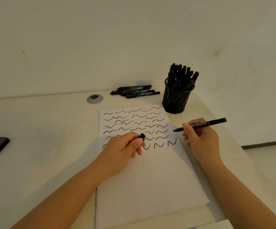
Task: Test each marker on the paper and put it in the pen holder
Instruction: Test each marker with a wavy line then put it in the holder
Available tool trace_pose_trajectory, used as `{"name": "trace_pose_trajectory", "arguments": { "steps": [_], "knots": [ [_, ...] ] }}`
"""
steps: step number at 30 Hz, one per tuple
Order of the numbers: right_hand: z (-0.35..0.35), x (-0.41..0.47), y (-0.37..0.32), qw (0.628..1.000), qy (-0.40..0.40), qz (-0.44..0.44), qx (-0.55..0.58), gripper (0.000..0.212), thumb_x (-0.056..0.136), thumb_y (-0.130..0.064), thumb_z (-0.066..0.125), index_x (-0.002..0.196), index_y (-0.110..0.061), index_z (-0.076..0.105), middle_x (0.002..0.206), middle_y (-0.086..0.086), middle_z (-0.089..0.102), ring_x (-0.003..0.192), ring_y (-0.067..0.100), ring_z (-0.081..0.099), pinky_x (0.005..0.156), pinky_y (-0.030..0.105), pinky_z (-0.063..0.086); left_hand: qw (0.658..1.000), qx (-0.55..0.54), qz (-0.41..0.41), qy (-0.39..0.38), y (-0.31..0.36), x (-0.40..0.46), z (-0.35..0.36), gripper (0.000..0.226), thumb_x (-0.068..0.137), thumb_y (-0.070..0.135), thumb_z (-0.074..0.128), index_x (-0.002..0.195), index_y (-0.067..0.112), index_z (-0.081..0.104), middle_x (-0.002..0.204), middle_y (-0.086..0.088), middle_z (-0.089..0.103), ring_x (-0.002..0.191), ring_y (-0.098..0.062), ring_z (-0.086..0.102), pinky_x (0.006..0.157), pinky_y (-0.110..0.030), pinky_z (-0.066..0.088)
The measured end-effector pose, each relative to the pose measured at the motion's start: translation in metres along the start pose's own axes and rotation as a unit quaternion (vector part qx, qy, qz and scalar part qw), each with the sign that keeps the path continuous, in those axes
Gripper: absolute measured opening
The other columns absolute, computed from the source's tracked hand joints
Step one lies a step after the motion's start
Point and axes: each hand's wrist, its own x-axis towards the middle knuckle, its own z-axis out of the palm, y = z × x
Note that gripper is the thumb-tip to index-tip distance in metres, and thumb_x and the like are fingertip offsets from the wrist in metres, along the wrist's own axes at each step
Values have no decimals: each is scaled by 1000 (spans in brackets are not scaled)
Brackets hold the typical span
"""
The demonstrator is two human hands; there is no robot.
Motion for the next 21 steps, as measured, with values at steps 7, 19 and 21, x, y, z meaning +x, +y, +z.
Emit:
{"name": "trace_pose_trajectory", "arguments": {
  "steps": [7, 19, 21],
  "knots": [
    [1, -3, -24, 996, -6, -9, 87, 11, 85, -23, 61, 74, -25, 61, 52, -11, 60, 47, 0, 51, 49, 12, 43, 999, -1, 12, 35, -1, -2, -8, 24, 91, 23, 53, 78, 42, 60, 84, 14, 69, 59, 0, 55, 61, -14, 46],
    [57, -24, -54, 925, -107, 103, 351, 23, 93, -15, 47, 74, -16, 59, 49, -2, 54, 47, 12, 49, 42, 21, 40, 992, 109, 10, 56, -9, -4, -22, 11, 91, 30, 52, 94, 31, 63, 65, 35, 58, 59, 7, 54, 56, -5, 38],
    [58, -26, -48, 921, -102, 114, 359, 22, 93, -13, 46, 74, -16, 57, 48, -1, 54, 45, 12, 49, 41, 20, 39, 992, 114, 16, 55, -9, -5, -22, 11, 91, 28, 53, 95, 28, 63, 65, 38, 56, 59, 10, 54, 55, -3, 36]
  ]
}}
